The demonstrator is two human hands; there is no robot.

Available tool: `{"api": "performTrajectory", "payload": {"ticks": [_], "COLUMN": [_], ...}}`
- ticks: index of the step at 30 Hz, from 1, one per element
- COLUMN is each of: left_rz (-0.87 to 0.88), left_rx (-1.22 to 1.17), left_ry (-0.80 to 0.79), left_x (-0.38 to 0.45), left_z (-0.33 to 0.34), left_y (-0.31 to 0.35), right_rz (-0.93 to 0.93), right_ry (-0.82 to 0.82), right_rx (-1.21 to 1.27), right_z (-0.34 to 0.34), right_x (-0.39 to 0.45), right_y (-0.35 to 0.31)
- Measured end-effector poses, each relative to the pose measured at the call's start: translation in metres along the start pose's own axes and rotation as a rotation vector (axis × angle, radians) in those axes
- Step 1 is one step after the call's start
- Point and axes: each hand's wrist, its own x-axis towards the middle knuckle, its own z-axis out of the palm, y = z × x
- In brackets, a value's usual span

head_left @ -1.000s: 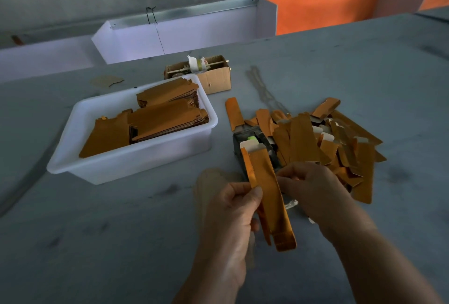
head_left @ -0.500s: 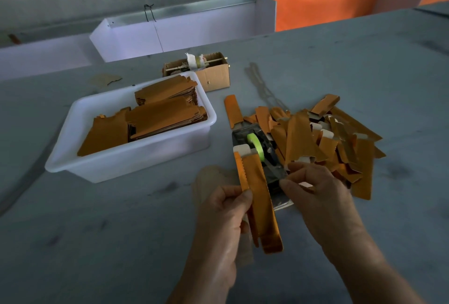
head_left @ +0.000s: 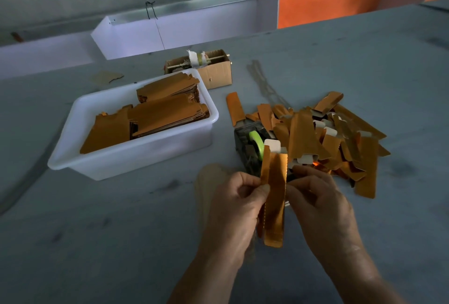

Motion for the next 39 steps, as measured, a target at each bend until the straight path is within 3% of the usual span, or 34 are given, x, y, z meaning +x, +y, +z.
{"api": "performTrajectory", "payload": {"ticks": [3,5,11,18,24,26,29,32,39], "left_rz": [0.098,0.130,0.095,0.156,0.123,0.089,0.064,0.080,-0.057], "left_rx": [-0.050,-0.029,0.079,0.218,0.151,0.107,0.023,0.031,-0.062], "left_ry": [0.095,0.072,-0.062,0.022,0.033,0.042,0.047,0.034,-0.055], "left_x": [-0.002,-0.001,0.004,0.006,-0.001,-0.004,-0.010,-0.013,-0.017], "left_z": [0.002,0.005,0.001,0.005,0.004,0.001,-0.001,-0.004,-0.010], "left_y": [-0.001,-0.001,0.000,-0.005,-0.001,0.002,0.012,0.021,0.027], "right_rz": [-0.018,-0.024,-0.035,-0.167,-0.144,-0.076,-0.044,-0.092,-0.170], "right_ry": [-0.001,0.008,0.041,0.068,0.097,0.027,-0.204,-0.331,-0.318], "right_rx": [-0.001,-0.003,-0.005,-0.176,-0.041,0.172,0.395,0.399,0.194], "right_z": [0.001,0.002,0.004,0.000,-0.024,-0.034,-0.042,-0.042,-0.036], "right_x": [0.000,0.000,-0.001,0.004,0.002,0.001,-0.004,-0.007,-0.007], "right_y": [0.003,0.006,0.009,0.000,-0.004,-0.007,-0.021,-0.030,-0.034]}}
